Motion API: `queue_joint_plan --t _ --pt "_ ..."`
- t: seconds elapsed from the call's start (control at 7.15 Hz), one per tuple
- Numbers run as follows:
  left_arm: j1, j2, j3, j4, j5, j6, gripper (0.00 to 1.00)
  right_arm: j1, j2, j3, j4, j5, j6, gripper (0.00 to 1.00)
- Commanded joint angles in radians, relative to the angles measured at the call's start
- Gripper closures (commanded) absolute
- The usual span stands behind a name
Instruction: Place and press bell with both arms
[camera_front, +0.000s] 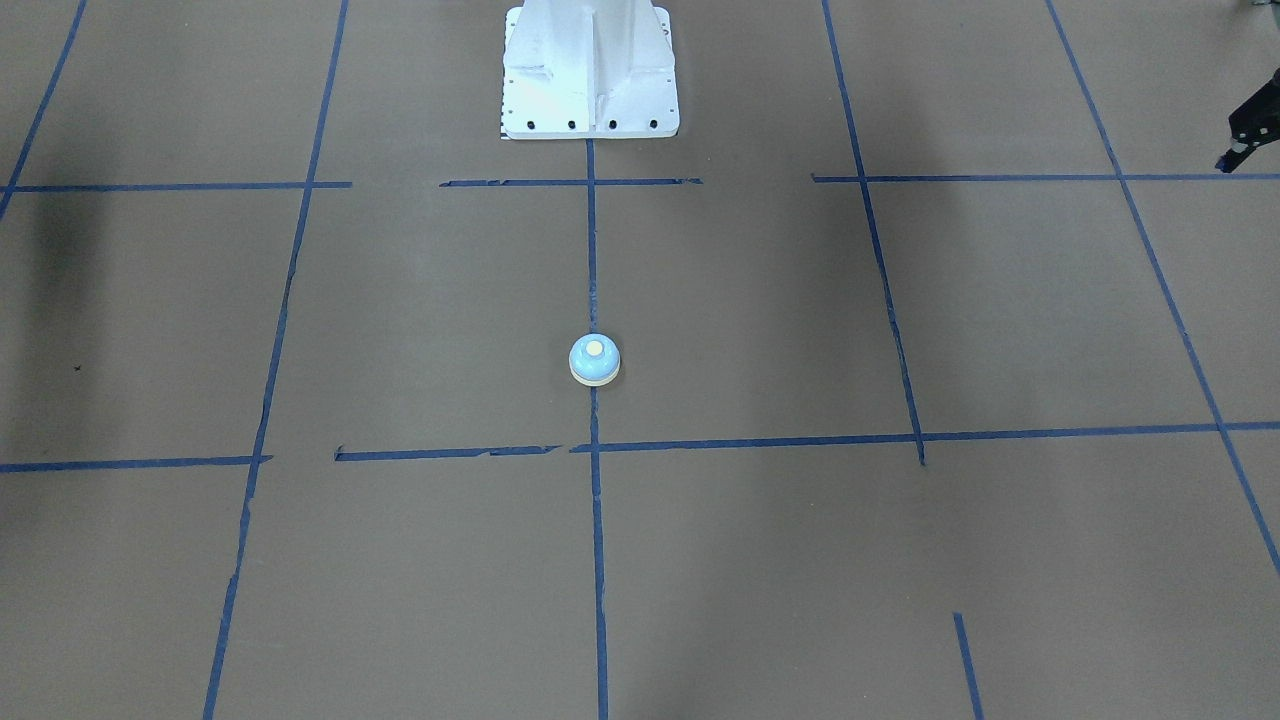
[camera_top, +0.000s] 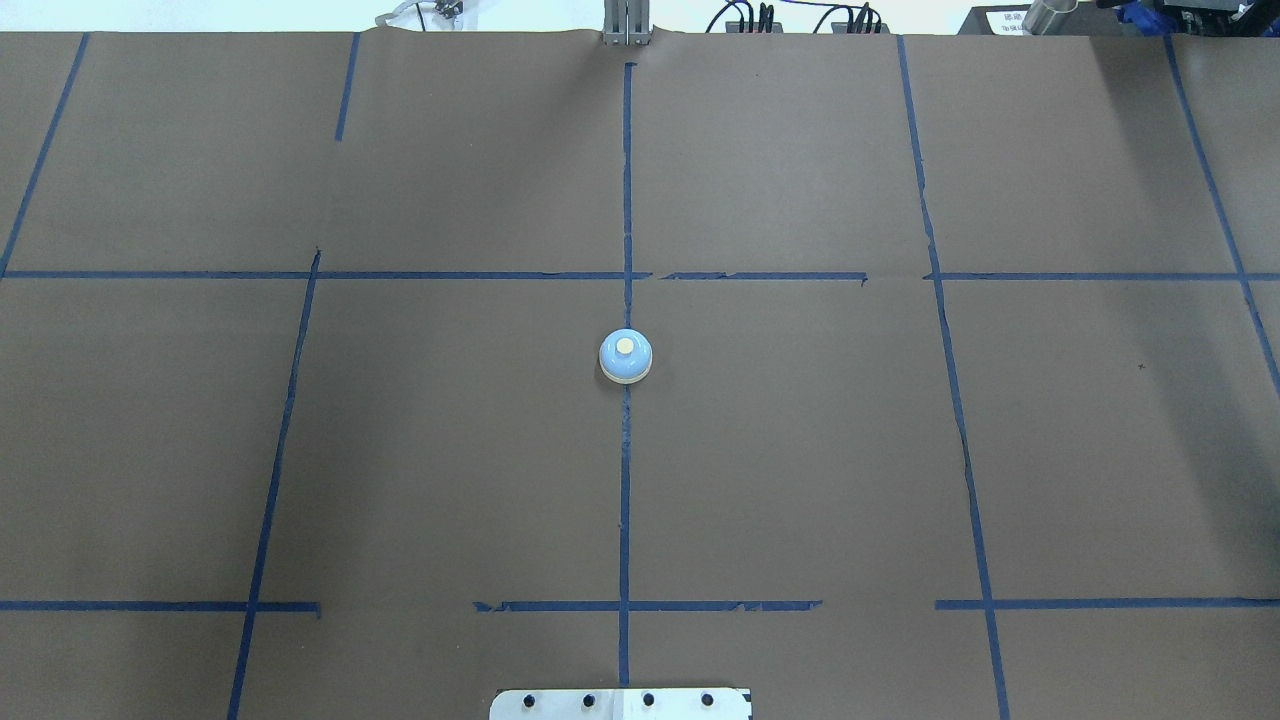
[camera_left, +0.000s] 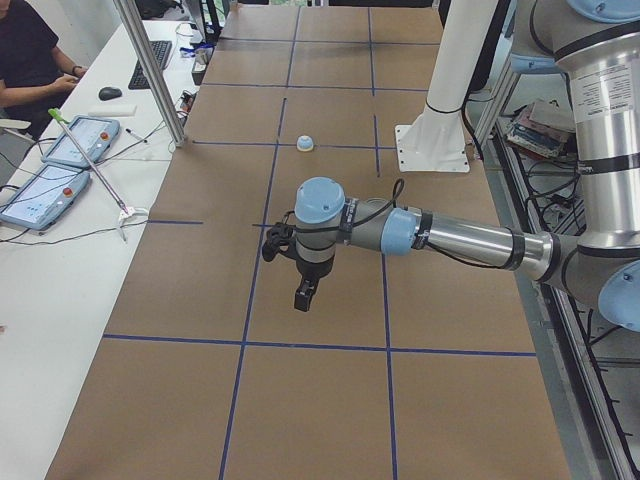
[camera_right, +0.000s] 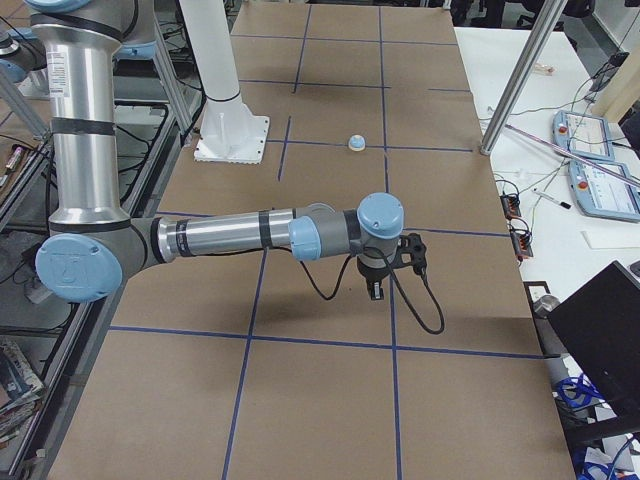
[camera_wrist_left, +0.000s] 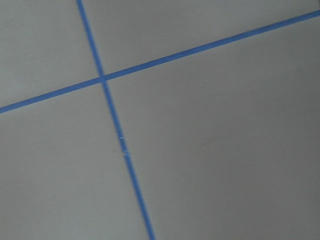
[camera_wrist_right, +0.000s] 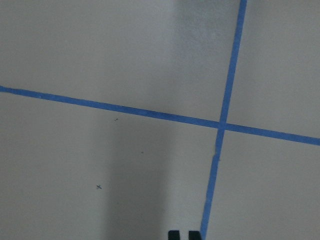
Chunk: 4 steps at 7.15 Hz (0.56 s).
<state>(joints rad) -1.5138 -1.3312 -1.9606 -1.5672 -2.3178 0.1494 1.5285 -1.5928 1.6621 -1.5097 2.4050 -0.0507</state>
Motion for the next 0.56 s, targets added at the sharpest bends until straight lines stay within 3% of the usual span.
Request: queue_joint_plan --t 0.0,0.14,0.42 --pt "-0.026 0.024 0.037 0.072 0.0 0.045 0.0 0.024 -0.021 -0.01 -0.012 0.014 -0.058 0.0" --pt "-0.026 0.03 0.023 0.141 -0.018 0.042 0.0 0.013 -0.018 -0.005 -0.018 0.005 -0.057 0.0" --pt "-0.026 0.07 0.017 0.148 -0.054 0.039 0.0 0.013 -0.016 -0.002 -0.018 -0.01 -0.054 0.0"
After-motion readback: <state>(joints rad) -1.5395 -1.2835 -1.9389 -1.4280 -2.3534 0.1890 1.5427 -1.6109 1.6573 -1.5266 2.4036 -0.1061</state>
